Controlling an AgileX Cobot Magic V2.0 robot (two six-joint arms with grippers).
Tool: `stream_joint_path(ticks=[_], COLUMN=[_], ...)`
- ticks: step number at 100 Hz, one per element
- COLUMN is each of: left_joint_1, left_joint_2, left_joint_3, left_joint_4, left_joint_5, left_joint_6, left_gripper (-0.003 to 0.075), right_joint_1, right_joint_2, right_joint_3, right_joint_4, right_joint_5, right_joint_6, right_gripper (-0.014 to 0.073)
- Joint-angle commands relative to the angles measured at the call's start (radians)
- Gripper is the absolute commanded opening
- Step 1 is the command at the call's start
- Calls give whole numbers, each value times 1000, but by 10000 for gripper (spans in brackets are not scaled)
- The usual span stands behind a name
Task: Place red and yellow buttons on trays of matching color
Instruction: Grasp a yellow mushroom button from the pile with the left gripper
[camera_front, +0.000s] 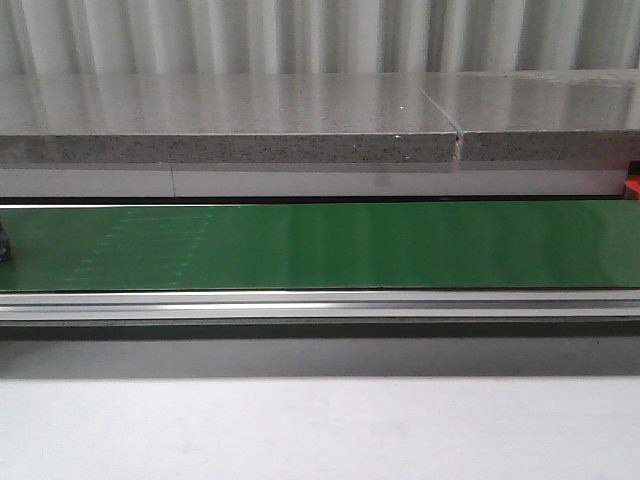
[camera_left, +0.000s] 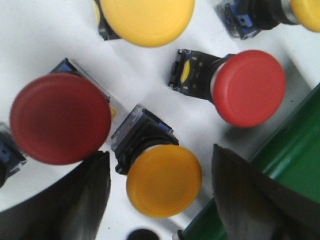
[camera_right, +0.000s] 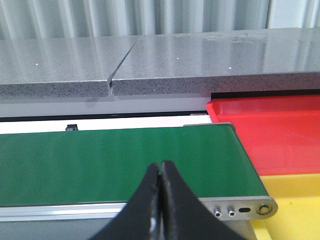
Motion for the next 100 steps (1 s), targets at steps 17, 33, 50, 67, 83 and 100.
stream_joint_path(ticks=[17,33,50,67,83,100], left_joint_1=[-14,-22,-25,-25,-25,-29], left_joint_2=[13,13,11,-4,-93,-210], left_joint_3=[-56,-58,-58,-58,-58,-58], left_joint_4=[-55,-55,-48,-24,-14,-10], left_joint_5=[24,22,30,37,50,71], left_joint_6=[18,18,22,49,72,103], left_gripper=[439,360,195,143,143,143], right_joint_1=[-1,-1,-1,-1,-1,-1], right_joint_2=[-8,-8,-8,-8,-8,-8], right_joint_3=[-17,-17,-17,-17,-17,-17], right_joint_4=[-6,-6,-6,-6,-6,-6], right_joint_5=[-84,-84,-84,-84,-84,-84], right_joint_6=[1,1,1,1,1,1], right_gripper=[-105,-105,-105,-105,-105,-105])
